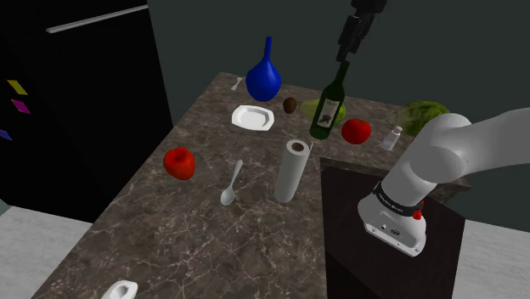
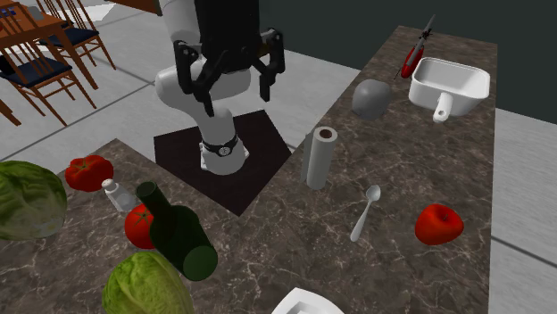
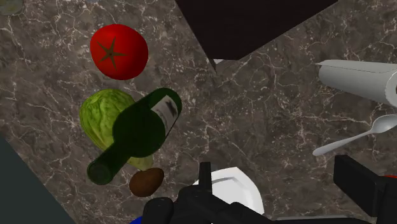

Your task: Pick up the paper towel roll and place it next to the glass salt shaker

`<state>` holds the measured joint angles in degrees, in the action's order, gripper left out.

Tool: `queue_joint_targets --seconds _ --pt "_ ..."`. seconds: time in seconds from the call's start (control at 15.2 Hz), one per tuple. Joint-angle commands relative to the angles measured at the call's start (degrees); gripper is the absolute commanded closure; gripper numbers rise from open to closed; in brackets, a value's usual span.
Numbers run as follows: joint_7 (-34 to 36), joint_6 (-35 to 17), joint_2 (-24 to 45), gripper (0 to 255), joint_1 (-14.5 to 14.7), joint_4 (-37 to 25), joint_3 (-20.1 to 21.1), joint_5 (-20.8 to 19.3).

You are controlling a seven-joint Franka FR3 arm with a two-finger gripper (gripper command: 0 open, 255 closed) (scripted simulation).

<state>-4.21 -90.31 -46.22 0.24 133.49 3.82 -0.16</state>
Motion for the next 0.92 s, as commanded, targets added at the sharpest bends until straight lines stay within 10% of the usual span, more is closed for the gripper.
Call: queue_joint_targets --seconds 0.0,0.86 --pt "0.0 0.0 0.0 0 0.0 0.0 0.0 0.0" --pt "12.9 -13.6 -0.1 0 6.8 12.9 15.0 10.3"
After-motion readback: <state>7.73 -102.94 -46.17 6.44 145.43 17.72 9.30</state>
